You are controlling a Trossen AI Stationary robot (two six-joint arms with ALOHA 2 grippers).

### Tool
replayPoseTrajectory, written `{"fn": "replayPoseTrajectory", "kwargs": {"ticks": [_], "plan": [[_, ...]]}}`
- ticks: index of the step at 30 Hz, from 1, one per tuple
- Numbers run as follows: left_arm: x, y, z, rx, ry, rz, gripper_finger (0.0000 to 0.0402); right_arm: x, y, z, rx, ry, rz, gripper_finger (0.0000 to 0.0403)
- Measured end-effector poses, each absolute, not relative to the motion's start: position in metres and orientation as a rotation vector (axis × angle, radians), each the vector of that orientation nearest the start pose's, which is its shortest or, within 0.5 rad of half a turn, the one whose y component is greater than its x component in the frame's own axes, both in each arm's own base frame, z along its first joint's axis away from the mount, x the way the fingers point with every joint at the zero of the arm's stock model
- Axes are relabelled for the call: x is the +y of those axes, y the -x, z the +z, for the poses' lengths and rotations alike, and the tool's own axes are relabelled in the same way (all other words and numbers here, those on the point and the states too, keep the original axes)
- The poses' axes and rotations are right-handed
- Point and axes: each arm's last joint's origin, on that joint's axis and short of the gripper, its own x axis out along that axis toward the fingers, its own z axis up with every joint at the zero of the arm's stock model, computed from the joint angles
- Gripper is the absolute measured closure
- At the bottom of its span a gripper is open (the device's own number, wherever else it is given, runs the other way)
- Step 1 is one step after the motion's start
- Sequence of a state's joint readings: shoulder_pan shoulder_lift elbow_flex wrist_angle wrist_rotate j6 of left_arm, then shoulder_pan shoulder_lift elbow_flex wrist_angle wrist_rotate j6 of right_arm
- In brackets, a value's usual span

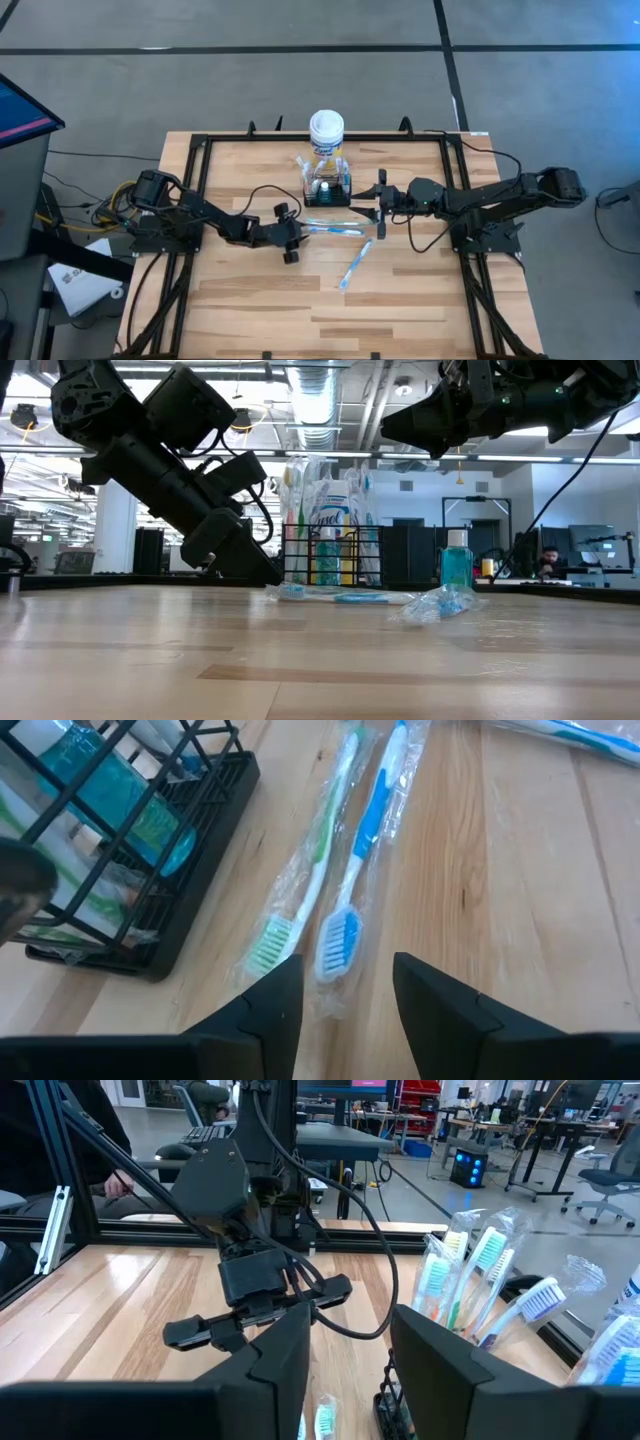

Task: Pick & Place toothbrushing station
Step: Put the blue toothbrush into the black wire organizer

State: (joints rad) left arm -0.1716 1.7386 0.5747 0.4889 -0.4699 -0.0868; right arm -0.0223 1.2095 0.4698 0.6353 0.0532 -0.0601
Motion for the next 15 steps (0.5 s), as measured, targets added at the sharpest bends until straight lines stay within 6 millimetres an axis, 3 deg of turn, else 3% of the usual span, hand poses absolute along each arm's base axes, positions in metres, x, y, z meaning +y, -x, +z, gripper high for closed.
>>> {"fn": "replayPoseTrajectory", "kwargs": {"ticks": [6,15], "plan": [[-0.035,-0.287,0.104,0.631,-0.129,0.318,0.0253,-0.007,-0.244,0.22,0.107,0.062,-0.072,0.0272],[-0.036,-0.291,0.083,0.652,-0.138,0.326,0.0253,-0.007,-0.244,0.219,0.107,0.062,-0.072,0.0272]]}}
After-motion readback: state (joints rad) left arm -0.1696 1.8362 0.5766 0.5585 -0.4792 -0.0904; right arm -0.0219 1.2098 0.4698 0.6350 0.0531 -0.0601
